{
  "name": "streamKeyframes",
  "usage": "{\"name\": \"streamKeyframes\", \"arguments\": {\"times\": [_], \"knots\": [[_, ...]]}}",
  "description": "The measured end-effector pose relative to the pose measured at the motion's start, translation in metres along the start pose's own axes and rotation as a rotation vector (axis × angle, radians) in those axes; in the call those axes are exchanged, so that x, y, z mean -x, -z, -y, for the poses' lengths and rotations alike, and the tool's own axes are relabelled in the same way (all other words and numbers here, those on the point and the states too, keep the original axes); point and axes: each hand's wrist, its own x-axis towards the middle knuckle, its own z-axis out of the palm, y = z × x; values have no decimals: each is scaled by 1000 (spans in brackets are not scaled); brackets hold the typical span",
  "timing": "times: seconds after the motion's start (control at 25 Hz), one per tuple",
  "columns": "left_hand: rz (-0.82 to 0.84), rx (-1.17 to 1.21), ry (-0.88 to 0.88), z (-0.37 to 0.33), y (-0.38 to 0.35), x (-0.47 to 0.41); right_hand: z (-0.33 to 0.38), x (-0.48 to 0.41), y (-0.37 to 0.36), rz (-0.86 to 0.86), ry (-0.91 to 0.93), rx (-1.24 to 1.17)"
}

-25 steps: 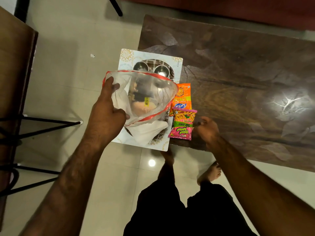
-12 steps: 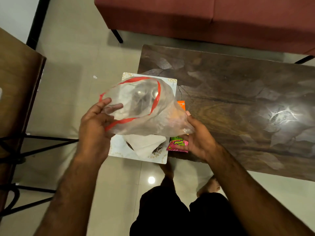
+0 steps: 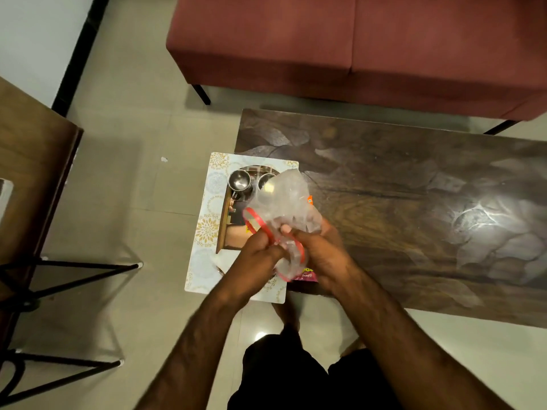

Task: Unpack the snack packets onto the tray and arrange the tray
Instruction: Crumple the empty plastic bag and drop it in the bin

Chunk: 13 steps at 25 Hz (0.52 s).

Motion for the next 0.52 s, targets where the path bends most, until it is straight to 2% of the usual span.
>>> {"name": "streamKeyframes", "arguments": {"times": [0.08,0.2,0.24,0.28,0.36,0.44,0.52], "knots": [[-2,126,0,0,13,8,7,1,14,-82,36,29],[-325,179,-55,-6,34,17,19,7,32,-107,93,86],[-397,167,-86,-10,38,18,24,10,33,-83,112,86],[-382,111,-122,-17,39,17,28,13,33,-46,130,96],[-155,-12,-168,-32,37,8,36,18,32,55,160,169],[102,0,-180,-45,26,-3,43,22,30,143,162,256],[209,12,-160,-52,10,-10,50,26,27,103,171,259]]}}
